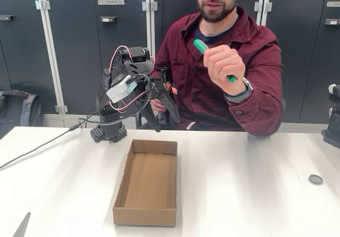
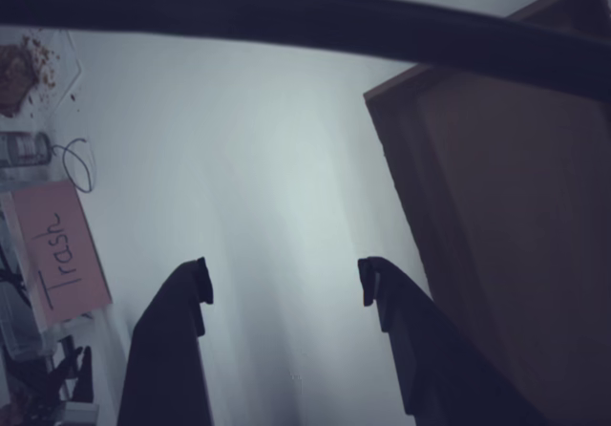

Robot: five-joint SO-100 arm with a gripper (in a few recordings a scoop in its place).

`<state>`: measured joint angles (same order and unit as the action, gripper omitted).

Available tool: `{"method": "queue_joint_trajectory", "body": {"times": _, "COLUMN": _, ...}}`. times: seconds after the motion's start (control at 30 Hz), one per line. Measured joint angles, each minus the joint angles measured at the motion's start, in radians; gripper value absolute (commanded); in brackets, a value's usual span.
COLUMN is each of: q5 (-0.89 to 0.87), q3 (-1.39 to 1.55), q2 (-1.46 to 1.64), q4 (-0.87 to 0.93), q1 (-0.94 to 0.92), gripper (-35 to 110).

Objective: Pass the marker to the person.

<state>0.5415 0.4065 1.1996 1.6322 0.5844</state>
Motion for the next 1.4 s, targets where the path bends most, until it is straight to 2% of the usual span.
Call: {"method": "queue_joint_trajectory", "body": {"times": 1.4, "q5": 0.0, "q3": -0.084, "q2": 0.0, "q4": 0.044, "q1": -0.018, "gripper": 35}}
